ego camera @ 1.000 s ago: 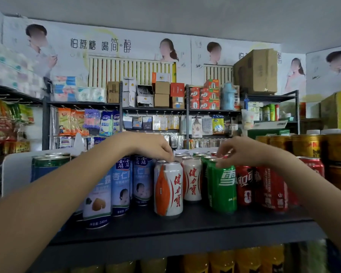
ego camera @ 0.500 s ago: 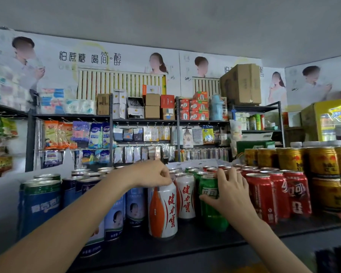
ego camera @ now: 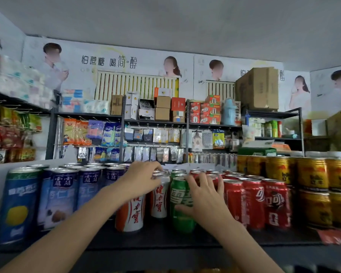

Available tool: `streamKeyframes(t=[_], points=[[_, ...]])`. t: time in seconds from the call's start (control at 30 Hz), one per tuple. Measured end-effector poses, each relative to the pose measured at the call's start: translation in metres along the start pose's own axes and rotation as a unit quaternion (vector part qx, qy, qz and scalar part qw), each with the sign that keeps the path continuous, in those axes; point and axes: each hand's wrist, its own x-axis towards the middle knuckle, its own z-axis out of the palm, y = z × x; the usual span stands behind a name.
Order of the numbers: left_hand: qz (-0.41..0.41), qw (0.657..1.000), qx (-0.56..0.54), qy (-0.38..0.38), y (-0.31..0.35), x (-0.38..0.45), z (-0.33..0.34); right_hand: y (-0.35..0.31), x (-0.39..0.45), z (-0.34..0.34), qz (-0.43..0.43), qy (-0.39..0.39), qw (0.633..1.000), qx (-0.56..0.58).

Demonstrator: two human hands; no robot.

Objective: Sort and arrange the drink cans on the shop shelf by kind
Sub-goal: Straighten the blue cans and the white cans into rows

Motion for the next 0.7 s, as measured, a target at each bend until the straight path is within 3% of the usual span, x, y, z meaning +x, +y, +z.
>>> streamKeyframes(t=[0.13,0.27,0.47,0.7], points=[[0.002,0.998,-0.068,0.019,0.043,0.002,0.025,0.060,-0.011,-0.020,0.016,0.048,0.998,0.022],[0.033,0.999,-0.004,0.008,0.078,0.011,0.043,0.100,-0.017,-0.018,0.023,-0.008,0.999,0.036],[0.010,0.998,0.063,0.024,0.087,0.021,0.060,0.117,-0.014,-0.025,-0.032,-0.063,0.996,0.051],[0.019,0.993,0.114,0.020,0.096,0.034,0.067,0.112,-0.015,-0.022,-0.010,-0.052,0.997,0.055]])
